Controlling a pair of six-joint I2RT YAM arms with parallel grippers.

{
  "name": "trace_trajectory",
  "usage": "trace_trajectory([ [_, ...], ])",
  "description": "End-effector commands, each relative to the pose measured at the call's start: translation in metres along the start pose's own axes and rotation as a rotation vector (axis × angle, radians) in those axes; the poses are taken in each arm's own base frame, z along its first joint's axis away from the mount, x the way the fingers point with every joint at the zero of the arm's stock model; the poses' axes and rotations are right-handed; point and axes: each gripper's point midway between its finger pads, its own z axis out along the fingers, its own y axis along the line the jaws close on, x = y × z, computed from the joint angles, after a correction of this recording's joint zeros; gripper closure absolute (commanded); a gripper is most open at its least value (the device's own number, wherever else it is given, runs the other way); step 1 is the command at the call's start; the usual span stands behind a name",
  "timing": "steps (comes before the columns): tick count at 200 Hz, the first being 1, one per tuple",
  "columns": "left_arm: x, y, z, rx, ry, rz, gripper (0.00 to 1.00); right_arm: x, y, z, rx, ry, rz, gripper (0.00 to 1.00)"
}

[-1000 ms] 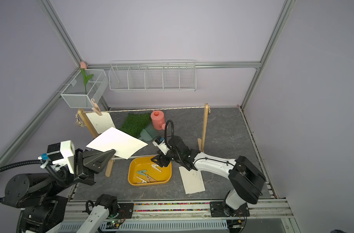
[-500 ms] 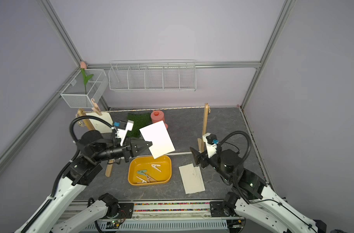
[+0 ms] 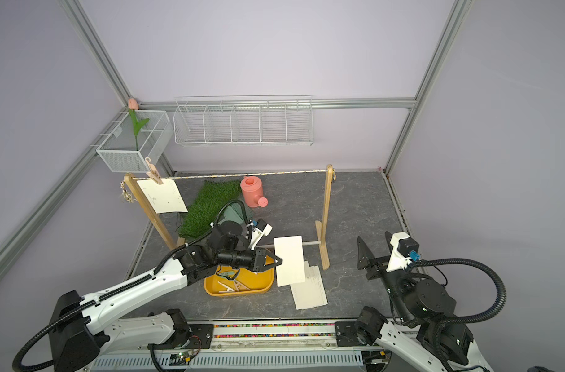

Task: Remove the postcards from the strings
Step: Place the postcard on the postcard.

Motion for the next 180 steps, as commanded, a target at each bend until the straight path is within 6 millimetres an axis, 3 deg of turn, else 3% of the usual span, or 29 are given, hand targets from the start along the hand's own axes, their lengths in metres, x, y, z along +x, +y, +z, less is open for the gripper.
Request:
trace_trajectory([
  [1, 0.000, 0.020, 0.021, -0.045, -0.076, -0.211, 1.00, 0.000, -0.011, -0.001, 0.059, -0.026, 0.000, 0.16],
  [77, 0.032, 0.059, 0.081, -0.136, 0.007, -0.452, 1.00, 0.008, 0.009, 0.009, -0.011, 0.029, -0.024, 0.14],
  [149, 0.040, 0.073, 0.113, -0.167, 0.079, -0.493, 1.00, 0.003, 0.006, 0.001, -0.035, -0.009, 0.014, 0.14],
  [180, 0.043, 0.075, 0.115, -0.174, 0.092, -0.501, 1.00, 0.002, 0.007, 0.001, -0.036, -0.011, 0.015, 0.14],
])
